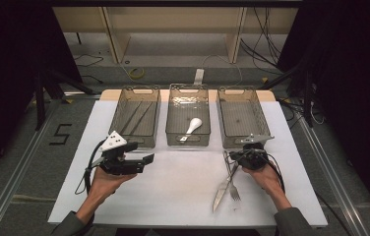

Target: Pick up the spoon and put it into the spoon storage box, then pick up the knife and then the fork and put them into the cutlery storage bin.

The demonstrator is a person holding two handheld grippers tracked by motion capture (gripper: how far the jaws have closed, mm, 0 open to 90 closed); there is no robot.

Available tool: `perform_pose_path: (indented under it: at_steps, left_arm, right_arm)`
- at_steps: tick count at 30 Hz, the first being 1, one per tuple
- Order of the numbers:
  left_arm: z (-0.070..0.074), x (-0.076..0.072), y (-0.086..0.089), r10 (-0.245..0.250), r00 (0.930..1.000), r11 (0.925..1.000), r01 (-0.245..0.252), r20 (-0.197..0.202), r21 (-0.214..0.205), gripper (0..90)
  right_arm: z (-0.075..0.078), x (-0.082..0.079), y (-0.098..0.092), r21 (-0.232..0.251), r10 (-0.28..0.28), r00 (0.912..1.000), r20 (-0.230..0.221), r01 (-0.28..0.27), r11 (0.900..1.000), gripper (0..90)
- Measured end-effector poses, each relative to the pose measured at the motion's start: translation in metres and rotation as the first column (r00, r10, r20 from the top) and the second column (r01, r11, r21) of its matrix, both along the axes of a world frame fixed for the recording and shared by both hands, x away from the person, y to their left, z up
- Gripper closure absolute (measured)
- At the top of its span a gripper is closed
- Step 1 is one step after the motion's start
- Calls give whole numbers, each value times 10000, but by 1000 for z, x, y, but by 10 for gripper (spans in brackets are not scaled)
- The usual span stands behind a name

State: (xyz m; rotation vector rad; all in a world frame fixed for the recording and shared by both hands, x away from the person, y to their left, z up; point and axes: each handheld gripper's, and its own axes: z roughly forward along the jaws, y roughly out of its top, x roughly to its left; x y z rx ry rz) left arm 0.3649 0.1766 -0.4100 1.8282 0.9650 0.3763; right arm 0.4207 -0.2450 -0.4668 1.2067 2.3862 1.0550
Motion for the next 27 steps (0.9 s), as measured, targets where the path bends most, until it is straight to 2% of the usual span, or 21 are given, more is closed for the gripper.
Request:
perform_pose_path:
  at_steps: [5, 10, 16, 23, 27]
  left_arm:
    - [-2, -2, 0, -35, 10000, 10000, 34, -42, -9, 211]
    - [-3, -3, 1, -2, 10000, 10000, 3, -47, 91, 210]
    - [-4, -4, 2, -6, 10000, 10000, 7, -69, 86, 210]
    - [-5, -6, -3, -142, 9999, 9990, 140, 63, 420, 210]
    - [-5, -7, -7, -262, 9996, 9983, 256, 126, 520, 210]
  right_arm:
    - [-1, 3, 1, -78, -36, 9999, -156, 35, 10000, 900]
    - [-6, 7, 3, -368, 75, 9993, -366, -88, 9993, 900]
    - [-13, 10, 4, -934, 178, 9970, -749, -248, 9953, 900]
    - [-10, 9, 1, -1107, 87, 9940, -1095, -209, 9936, 900]
    - [-7, 4, -3, -1385, -28, 9911, -1331, -158, 9902, 900]
